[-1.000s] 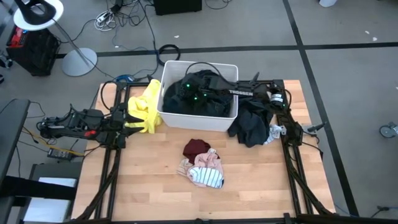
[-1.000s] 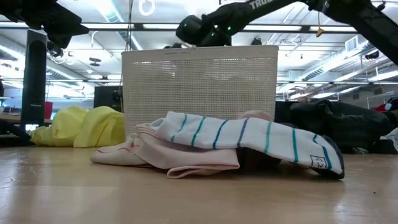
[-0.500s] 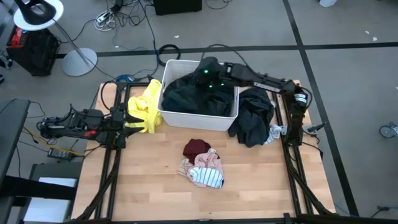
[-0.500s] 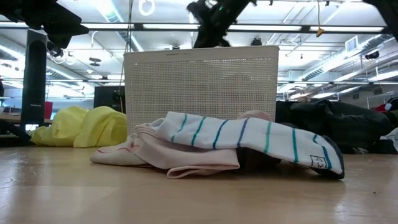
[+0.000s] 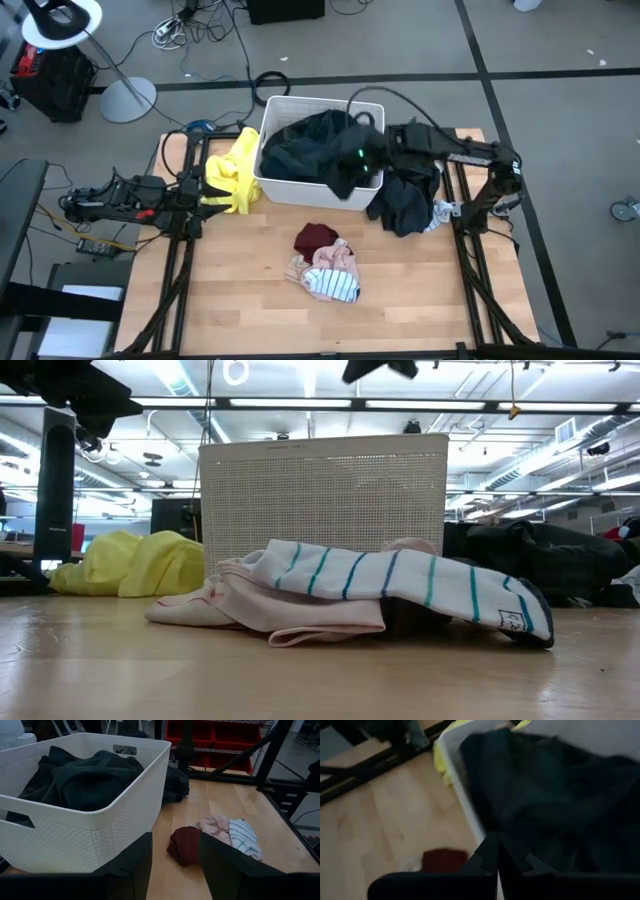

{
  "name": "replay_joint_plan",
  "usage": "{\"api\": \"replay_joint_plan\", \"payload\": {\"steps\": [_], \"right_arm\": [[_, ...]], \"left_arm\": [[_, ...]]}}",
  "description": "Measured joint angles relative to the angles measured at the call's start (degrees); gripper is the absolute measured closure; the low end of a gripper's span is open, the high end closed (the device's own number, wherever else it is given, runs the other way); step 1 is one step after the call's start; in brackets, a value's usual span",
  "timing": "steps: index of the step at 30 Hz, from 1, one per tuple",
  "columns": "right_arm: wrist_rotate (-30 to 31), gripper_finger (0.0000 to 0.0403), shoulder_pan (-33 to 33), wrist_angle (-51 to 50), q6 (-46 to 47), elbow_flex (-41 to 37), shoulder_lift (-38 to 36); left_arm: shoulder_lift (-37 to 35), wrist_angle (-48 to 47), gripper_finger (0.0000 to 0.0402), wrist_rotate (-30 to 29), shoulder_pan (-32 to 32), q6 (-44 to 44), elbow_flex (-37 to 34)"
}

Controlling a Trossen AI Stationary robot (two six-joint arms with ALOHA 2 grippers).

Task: Sort clothes
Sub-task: Put the bottom white blue sock into the laundry organizer

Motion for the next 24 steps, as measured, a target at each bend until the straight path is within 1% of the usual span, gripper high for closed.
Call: {"api": "replay_joint_plan", "payload": {"steps": [6,9,11,14,18,21,24], "right_arm": [[3.49,0.0402,10.10,-3.88,8.08,-0.08,0.59],[4.24,0.0397,14.01,-1.03,12.64,-2.64,0.49],[4.71,0.0393,16.13,-0.97,16.76,-4.24,0.65],[6.47,0.0385,18.38,-0.52,24.64,-7.67,0.50],[6.41,0.0372,20.60,-0.10,34.52,-13.99,0.73],[4.59,0.0356,21.64,3.07,37.81,-19.08,0.56],[2.07,0.0334,22.35,6.66,38.25,-23.13,0.71]], "left_arm": [[-0.01,0.01,0.0238,-0.02,0.01,-0.01,0.02],[-0.01,0.04,0.0238,-0.02,-0.01,-0.01,0.02],[0.00,0.00,0.0238,-0.02,0.01,-0.01,0.02],[0.01,0.01,0.0238,-0.02,0.01,-0.01,0.02],[-0.01,0.00,0.0238,-0.02,0.01,-0.02,0.02],[-0.01,0.03,0.0238,-0.04,-0.01,-0.02,0.02],[-0.01,0.03,0.0238,-0.04,0.01,-0.02,0.02]]}}
